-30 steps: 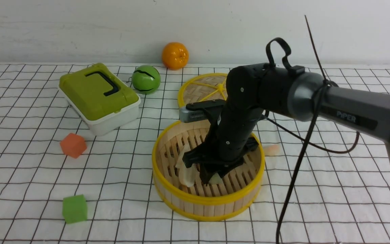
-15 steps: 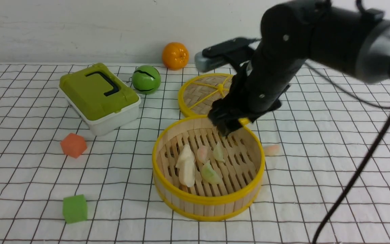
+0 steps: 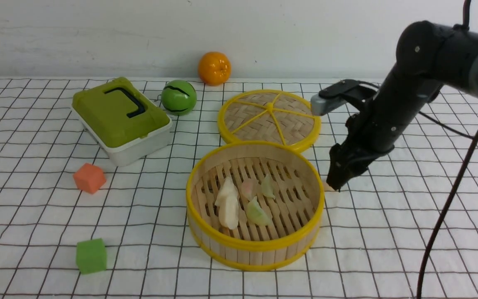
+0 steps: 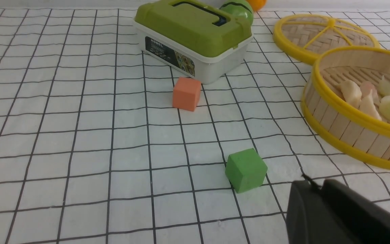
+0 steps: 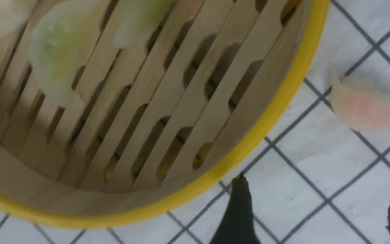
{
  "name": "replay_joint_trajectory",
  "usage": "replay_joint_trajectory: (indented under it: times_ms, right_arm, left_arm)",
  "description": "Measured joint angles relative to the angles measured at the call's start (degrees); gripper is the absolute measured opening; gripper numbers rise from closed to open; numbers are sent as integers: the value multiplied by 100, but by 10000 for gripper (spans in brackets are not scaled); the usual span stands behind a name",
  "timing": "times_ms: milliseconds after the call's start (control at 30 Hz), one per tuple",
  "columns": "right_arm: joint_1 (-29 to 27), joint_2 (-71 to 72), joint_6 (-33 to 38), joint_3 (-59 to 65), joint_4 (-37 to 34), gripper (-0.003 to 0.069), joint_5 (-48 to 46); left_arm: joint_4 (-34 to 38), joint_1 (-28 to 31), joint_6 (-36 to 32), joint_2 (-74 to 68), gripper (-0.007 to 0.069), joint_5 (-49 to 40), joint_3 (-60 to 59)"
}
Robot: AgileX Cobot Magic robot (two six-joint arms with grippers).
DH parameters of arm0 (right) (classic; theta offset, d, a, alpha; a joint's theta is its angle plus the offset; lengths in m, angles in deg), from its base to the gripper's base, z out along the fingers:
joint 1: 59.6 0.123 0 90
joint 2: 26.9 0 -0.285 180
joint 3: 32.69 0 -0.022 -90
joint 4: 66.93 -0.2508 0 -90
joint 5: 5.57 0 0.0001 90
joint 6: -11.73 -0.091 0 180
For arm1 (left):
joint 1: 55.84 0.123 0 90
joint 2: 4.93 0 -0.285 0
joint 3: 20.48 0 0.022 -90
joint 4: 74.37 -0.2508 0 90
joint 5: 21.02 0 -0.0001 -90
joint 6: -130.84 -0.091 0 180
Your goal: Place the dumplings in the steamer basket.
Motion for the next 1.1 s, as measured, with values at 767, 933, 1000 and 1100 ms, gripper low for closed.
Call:
replay_joint_trajectory:
  times_ms: [767,933,1000,1100]
  right_arm:
    - [-60,-743,-1549,0,81,41,1521]
    - [-60,-732,-1750,0,639,10,872]
    - [-60,-705,-2007,0,1044,13,429]
    - [-65,-600,-2086,0,1246,21,79]
  left_arm:
    - [0,0,0,0,57,0,0]
    - [0,0,0,0,57,0,0]
    - [0,0,0,0,57,0,0]
    - [0,0,0,0,58,0,0]
